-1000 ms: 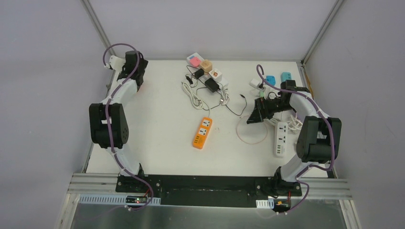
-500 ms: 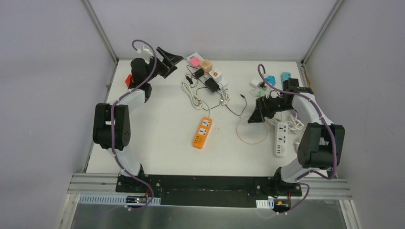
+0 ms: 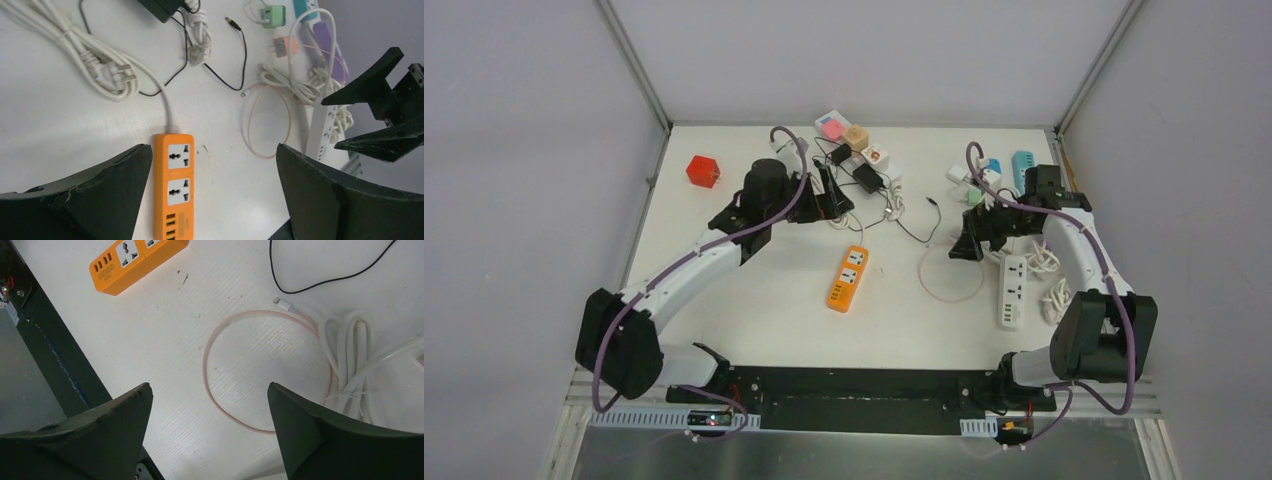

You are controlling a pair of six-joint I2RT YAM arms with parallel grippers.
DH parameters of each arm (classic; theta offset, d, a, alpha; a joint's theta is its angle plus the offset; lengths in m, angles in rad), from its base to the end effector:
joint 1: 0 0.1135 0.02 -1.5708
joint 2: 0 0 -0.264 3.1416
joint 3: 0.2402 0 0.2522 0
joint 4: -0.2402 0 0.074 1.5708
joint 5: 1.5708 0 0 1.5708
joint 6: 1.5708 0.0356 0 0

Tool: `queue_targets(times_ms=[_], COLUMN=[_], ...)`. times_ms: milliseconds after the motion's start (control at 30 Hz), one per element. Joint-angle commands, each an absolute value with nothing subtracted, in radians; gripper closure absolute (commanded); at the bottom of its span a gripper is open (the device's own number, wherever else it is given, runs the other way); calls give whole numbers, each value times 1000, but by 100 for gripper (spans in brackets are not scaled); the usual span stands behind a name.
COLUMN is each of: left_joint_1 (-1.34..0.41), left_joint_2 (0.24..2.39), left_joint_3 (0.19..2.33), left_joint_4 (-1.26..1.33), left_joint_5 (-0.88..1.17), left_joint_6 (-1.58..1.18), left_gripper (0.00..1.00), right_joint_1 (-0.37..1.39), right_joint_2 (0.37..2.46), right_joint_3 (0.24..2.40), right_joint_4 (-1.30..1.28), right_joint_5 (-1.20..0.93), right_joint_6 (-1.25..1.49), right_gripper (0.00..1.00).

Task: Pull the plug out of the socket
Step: Move the socket to the corner of the board.

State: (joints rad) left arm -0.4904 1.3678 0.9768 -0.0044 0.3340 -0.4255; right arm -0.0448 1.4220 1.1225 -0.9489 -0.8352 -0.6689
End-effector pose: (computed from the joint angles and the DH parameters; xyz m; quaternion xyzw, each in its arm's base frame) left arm 0.2728 -0.1589 0.2927 0.1187 0.8172 -0.3658 0.4292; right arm 0.2646 0.0146 0.2668 -0.3389 0.8387 0.3238 0.2773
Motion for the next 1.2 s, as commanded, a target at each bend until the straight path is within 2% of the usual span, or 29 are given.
queue_targets(times_ms=[0, 267, 400, 533, 1000, 1167], left_joint_1=[-567, -736, -741, -739, -746, -809], left_joint_2=[1243, 1126, 1088, 1071, 1132, 1142], left_joint_3=[952, 892, 807, 693, 747, 770], left_joint_4=[-203, -242, -120, 23, -90, -135], left_joint_5=[19, -208, -137, -213, -3, -93], left_joint_6=[-261, -194, -166, -251, -271, -210], left_gripper=[1, 1, 1, 1, 1, 1], right_joint_1=[-43, -29, -19, -5, 77, 84], right_joint_2=[1350, 1287, 1263, 1244, 1264, 1259], right_joint_3=[1093, 1047, 1021, 994, 967, 963], right_joint_4=[-885, -858, -862, -860, -879, -883], right_joint_5=[-805, -816, -834, -819, -701, -688], right_joint_6=[-695, -715, -755, -796, -864, -876], right_gripper=[11, 11, 9, 4, 0, 0])
